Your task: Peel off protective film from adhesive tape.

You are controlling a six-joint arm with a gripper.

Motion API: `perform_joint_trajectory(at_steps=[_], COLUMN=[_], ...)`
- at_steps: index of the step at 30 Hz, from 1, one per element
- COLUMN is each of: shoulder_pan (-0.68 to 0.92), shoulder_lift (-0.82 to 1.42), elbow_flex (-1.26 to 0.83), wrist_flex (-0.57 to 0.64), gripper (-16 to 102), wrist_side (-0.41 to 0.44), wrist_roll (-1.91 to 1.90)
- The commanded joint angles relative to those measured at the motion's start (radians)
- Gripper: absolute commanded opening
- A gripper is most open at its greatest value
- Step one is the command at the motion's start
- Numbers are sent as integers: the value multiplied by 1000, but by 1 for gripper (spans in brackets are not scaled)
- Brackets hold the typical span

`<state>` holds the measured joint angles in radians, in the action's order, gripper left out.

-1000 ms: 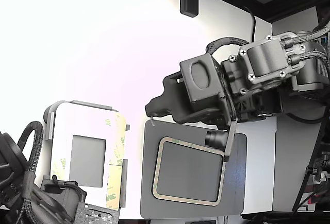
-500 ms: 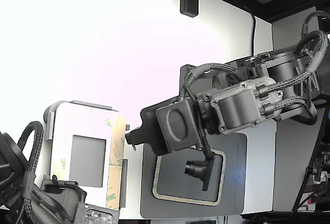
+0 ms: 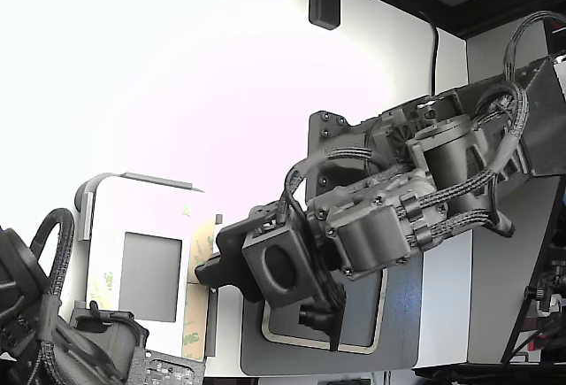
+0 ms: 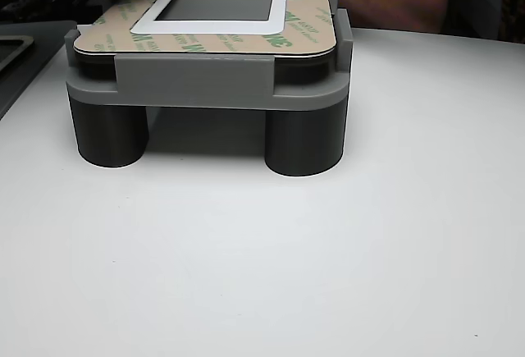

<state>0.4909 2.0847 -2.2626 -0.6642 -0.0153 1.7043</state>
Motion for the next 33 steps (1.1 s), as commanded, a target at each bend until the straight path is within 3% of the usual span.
perform_joint_trajectory(at_steps=[1, 33], shoulder_pan=[-2, 123], shoulder_lift=[-15, -310], elbow_flex=[52, 216], wrist_flex=[12, 115], gripper=[-10, -10], wrist_side=[6, 78], wrist_roll=[0, -43])
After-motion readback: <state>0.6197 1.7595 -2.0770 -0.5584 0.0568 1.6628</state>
